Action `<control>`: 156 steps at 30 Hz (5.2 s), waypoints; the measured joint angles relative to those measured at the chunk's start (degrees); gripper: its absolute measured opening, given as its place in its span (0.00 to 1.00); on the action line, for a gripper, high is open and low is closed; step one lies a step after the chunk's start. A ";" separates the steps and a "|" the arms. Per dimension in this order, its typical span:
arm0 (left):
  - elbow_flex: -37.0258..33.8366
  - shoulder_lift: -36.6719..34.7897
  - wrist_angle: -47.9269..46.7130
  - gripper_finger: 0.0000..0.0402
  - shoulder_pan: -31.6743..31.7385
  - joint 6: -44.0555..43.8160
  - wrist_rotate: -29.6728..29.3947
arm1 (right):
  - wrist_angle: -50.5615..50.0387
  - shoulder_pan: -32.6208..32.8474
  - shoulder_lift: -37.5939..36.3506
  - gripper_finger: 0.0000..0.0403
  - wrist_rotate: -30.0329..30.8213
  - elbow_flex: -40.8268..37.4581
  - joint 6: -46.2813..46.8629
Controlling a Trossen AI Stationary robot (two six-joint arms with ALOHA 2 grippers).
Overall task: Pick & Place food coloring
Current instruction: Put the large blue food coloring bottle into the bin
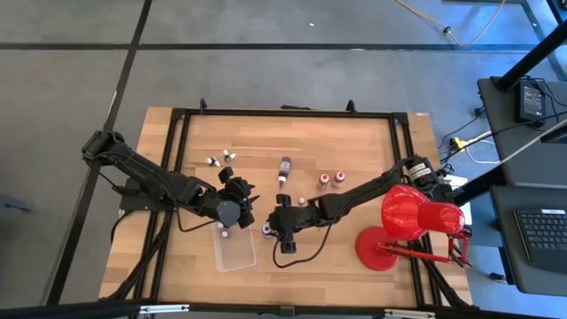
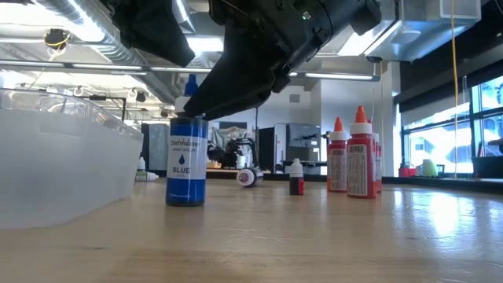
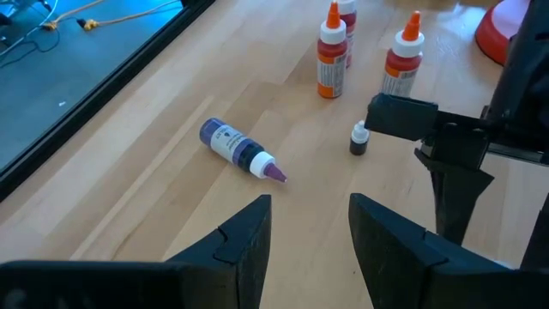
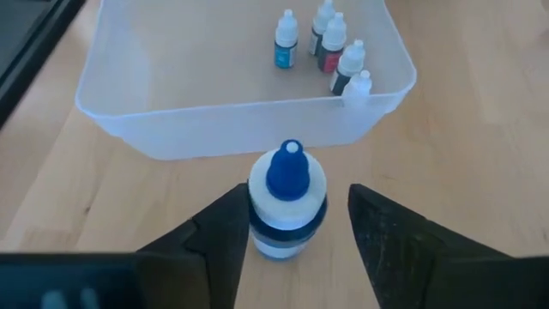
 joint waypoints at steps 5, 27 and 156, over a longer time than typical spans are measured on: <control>0.00 0.00 0.00 0.38 0.02 -0.02 0.00 | -1.60 0.00 -2.14 0.52 0.04 -0.07 -0.44; 0.00 0.02 0.42 0.38 -0.20 -1.08 3.41 | -8.97 4.95 -22.38 0.52 0.23 -18.97 4.36; 26.73 23.01 -16.66 0.29 2.90 13.57 32.88 | 8.93 5.70 -52.48 0.52 0.15 -45.59 0.00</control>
